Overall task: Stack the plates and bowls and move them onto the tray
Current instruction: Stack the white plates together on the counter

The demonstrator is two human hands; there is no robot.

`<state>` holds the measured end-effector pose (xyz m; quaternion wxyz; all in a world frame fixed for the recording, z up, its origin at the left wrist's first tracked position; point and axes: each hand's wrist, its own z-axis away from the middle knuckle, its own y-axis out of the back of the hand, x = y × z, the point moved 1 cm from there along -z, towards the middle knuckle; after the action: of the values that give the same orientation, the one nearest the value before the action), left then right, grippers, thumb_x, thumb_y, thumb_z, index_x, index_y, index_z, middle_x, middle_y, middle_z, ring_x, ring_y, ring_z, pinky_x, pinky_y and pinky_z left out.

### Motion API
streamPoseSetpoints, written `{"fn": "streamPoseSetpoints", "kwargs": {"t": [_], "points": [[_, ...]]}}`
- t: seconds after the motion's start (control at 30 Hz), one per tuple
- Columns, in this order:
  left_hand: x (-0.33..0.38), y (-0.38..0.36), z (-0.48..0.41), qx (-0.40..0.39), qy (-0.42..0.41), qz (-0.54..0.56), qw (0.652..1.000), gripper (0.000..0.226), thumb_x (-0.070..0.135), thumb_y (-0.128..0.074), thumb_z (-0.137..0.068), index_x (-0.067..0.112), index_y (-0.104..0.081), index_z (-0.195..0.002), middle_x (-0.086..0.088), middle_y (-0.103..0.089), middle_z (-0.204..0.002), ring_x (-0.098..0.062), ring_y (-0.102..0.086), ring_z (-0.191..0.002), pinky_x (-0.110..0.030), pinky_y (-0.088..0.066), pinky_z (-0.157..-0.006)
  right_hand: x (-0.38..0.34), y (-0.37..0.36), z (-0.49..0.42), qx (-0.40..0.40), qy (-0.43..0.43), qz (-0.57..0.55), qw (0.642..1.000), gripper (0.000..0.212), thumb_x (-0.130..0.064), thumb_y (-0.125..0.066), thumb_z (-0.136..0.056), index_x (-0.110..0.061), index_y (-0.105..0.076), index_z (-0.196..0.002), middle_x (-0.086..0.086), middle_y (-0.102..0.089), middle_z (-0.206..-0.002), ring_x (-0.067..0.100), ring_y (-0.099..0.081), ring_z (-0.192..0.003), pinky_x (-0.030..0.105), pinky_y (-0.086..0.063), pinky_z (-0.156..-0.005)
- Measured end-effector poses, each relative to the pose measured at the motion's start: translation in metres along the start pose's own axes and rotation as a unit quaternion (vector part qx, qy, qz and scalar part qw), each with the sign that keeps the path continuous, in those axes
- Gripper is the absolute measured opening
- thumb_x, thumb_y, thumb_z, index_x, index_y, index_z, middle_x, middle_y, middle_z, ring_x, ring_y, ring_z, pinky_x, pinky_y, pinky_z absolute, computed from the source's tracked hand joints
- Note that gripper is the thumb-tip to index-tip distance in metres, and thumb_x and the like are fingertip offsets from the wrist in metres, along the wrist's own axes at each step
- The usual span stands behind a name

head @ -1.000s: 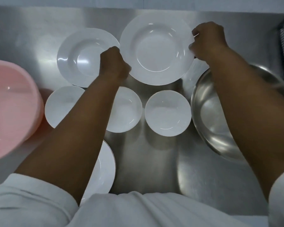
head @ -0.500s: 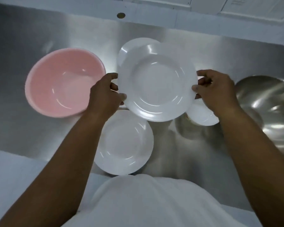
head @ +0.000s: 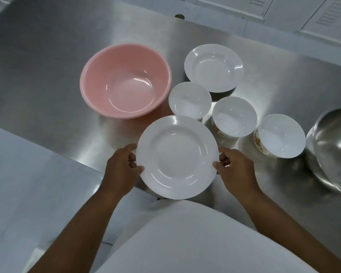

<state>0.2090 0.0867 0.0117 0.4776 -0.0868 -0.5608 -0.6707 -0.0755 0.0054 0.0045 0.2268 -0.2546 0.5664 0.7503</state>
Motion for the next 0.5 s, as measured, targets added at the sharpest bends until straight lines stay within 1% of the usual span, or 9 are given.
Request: {"fn": "streamPoseSetpoints", "kwargs": {"t": [0.07,0.1,0.2,0.23,0.3,0.4,0.5], "points": [[-0.006,-0.005,0.0,-0.015,0.0,-0.016,1.0,0.062,0.008,-0.078,-0.074,0.022,-0.057,-0.131,-0.003,-0.06,-0.091,-0.016,-0.059,-0.077,-0.035,-0.055,-0.083,0.002,-0.005,0.004,-0.015,-0.007,0.024,1.0,0.03,-0.009,-0.072,-0.083,-0.017,-0.07,-0.112,-0.001,-0.062,-0.084,0.018,-0.06,-0.078,0.024,-0.05,-0.079],[-0.008,-0.007,-0.001,-0.024,-0.001,-0.021,0.999,0.061,0.008,-0.078,-0.074,0.022,-0.057,-0.13,-0.003,-0.06,-0.09,-0.017,-0.059,-0.078,-0.033,-0.053,-0.082,0.002,-0.006,0.005,-0.022,-0.009,0.032,0.999,0.031,-0.009,-0.072,-0.083,-0.017,-0.069,-0.113,-0.001,-0.062,-0.085,0.018,-0.06,-0.079,0.02,-0.046,-0.077],[-0.011,-0.014,-0.006,-0.041,0.006,-0.027,0.999,0.059,0.008,-0.077,-0.073,0.022,-0.058,-0.128,-0.004,-0.061,-0.09,-0.019,-0.058,-0.079,-0.029,-0.048,-0.081,0.006,-0.01,0.002,-0.039,-0.023,0.054,0.998,0.027,-0.011,-0.071,-0.084,-0.015,-0.069,-0.111,0.0,-0.062,-0.086,0.016,-0.058,-0.078,0.006,-0.034,-0.069],[-0.012,-0.016,-0.008,-0.045,0.01,-0.029,0.999,0.059,0.008,-0.077,-0.073,0.022,-0.059,-0.127,-0.004,-0.061,-0.09,-0.019,-0.058,-0.08,-0.028,-0.047,-0.08,0.007,-0.011,0.001,-0.043,-0.026,0.06,0.997,0.027,-0.011,-0.071,-0.085,-0.015,-0.068,-0.112,0.0,-0.062,-0.088,0.016,-0.057,-0.078,0.004,-0.032,-0.069],[-0.011,-0.019,-0.011,-0.047,0.012,-0.036,0.998,0.058,0.008,-0.077,-0.073,0.023,-0.059,-0.127,-0.004,-0.059,-0.09,-0.019,-0.058,-0.081,-0.027,-0.045,-0.08,0.008,-0.012,-0.002,-0.046,-0.027,0.064,0.997,0.03,-0.011,-0.071,-0.085,-0.014,-0.068,-0.115,0.001,-0.061,-0.091,0.015,-0.057,-0.079,0.008,-0.035,-0.07],[-0.011,-0.022,-0.016,-0.044,0.008,-0.048,0.998,0.057,0.009,-0.077,-0.074,0.022,-0.06,-0.127,-0.006,-0.058,-0.093,-0.02,-0.058,-0.081,-0.025,-0.042,-0.079,0.009,-0.014,-0.007,-0.051,-0.031,0.066,0.996,0.034,-0.012,-0.072,-0.086,-0.014,-0.067,-0.119,0.0,-0.06,-0.094,0.015,-0.057,-0.079,0.018,-0.038,-0.079],[-0.011,-0.022,-0.018,-0.04,0.011,-0.069,0.997,0.055,0.011,-0.078,-0.074,0.02,-0.061,-0.125,-0.006,-0.058,-0.094,-0.021,-0.058,-0.082,-0.026,-0.042,-0.08,0.011,-0.012,-0.01,-0.058,-0.025,0.065,0.996,0.032,-0.014,-0.073,-0.085,-0.013,-0.067,-0.116,0.003,-0.063,-0.095,0.016,-0.058,-0.08,0.02,-0.04,-0.079]]}}
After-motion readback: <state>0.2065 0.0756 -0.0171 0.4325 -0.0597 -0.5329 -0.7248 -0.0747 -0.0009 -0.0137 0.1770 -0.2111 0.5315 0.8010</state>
